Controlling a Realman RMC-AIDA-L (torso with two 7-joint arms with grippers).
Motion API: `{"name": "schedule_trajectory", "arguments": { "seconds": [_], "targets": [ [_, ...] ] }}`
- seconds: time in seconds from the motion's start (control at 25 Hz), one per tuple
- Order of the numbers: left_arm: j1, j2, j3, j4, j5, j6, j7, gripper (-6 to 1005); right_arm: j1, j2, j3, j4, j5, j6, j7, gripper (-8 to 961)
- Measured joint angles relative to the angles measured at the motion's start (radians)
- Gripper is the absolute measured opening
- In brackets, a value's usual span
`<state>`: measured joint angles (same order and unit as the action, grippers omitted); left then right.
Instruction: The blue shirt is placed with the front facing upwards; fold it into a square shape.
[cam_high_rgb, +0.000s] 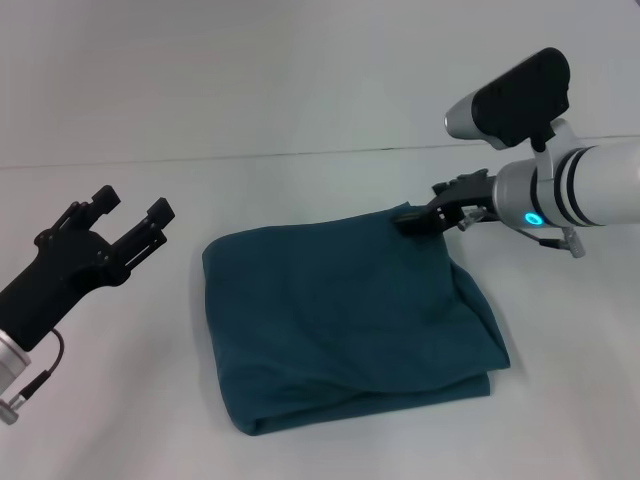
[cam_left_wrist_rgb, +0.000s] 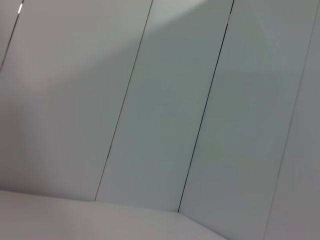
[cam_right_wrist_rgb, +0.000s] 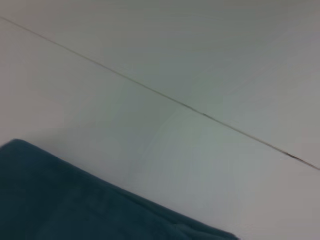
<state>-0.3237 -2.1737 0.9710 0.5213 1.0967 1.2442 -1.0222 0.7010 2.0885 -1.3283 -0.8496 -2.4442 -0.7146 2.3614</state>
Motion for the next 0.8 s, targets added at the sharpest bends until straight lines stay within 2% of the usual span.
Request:
{"name": "schedule_trajectory", "arguments": {
  "seconds": [0.24,0.44,0.64,0.8],
  "targets": [
    [-0.002,0.000,0.000,-0.001,0.000,0.000,0.001,860,0.022,-0.002,0.045,0.060,-0.052,0.021,0.006,805],
    [-0.004,0.001,-0.012,0.001,0.003,0.000,0.002,860,0.014,-0.002,0.128,0.039,-0.113,0.041,0.038,804],
    [-0.004,0.001,-0.022,0.008,0.006,0.008,0.002,860,-0.035,-0.001,0.221,-0.082,-0.061,0.009,0.036,804],
    [-0.002,0.005,-0.042,0.020,0.016,0.054,0.002,859,-0.098,-0.006,0.270,-0.220,0.117,-0.122,-0.020,820]
  ]
}}
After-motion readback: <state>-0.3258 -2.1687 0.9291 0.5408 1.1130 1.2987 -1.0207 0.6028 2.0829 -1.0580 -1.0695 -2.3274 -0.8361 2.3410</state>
